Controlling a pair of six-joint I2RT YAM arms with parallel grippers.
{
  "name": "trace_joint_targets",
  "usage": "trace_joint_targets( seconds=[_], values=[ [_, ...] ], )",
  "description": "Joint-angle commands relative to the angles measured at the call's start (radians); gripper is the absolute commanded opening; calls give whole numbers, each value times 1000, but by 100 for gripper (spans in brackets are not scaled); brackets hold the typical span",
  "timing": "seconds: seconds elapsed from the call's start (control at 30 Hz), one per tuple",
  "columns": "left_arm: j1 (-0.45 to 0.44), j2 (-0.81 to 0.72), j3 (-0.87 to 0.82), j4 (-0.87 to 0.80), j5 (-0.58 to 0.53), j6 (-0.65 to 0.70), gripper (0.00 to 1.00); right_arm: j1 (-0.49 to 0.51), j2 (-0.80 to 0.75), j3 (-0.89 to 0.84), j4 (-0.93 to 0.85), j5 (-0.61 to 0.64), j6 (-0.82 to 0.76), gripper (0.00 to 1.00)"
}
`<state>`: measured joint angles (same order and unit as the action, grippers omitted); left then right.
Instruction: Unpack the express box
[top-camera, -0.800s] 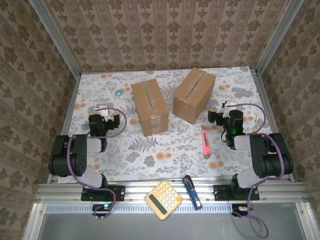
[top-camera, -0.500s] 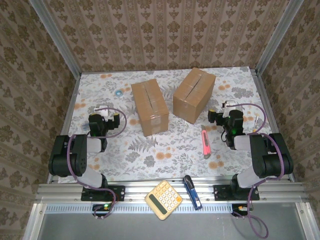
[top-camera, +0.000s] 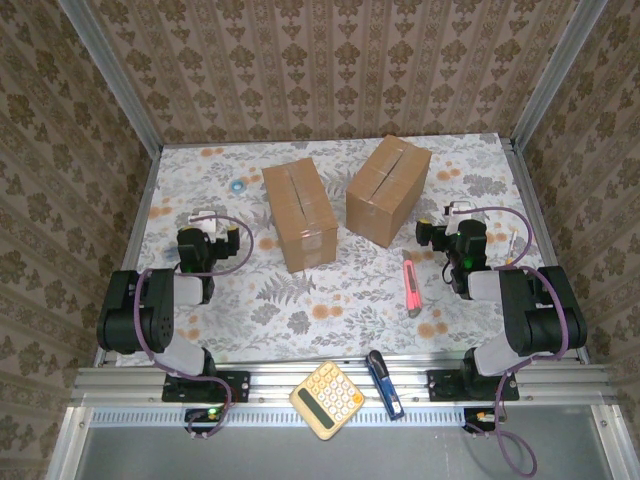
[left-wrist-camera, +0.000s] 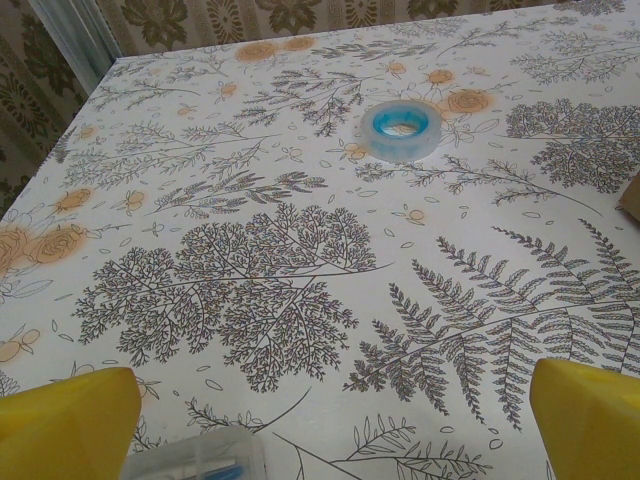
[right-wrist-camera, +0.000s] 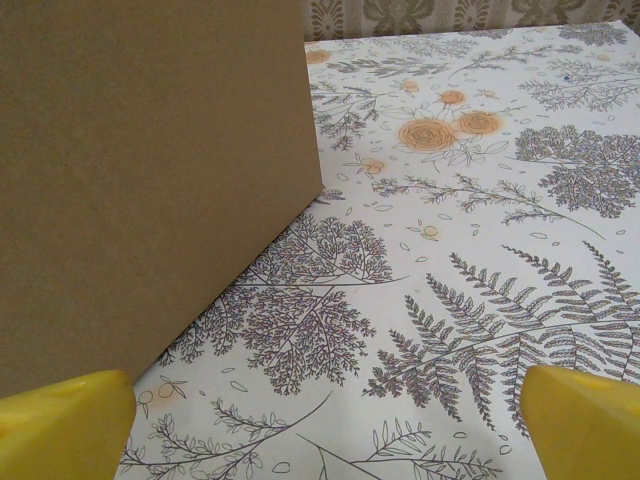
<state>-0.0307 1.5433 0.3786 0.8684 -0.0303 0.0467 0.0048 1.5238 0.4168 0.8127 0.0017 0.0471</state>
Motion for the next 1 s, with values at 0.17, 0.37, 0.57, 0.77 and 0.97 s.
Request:
trace_joint_targets(
  seconds=[0.17, 0.37, 0.57, 0.77, 0.97],
  values=[
    [9, 8, 20, 32, 0, 16, 100, 7, 6, -8, 40, 32, -22, 100],
    [12, 9, 20, 30, 4, 15, 100, 6, 6, -9, 39, 29, -20, 100],
    [12, 9, 22, 29, 6, 13, 100, -2, 10, -4, 31, 16, -15, 100],
    [-12, -119, 28, -83, -102, 8, 100, -7, -137, 59, -208, 43, 3, 100],
    [-57, -424, 364, -829, -334, -176, 100, 3, -386, 367, -882, 148, 170, 100]
  ],
)
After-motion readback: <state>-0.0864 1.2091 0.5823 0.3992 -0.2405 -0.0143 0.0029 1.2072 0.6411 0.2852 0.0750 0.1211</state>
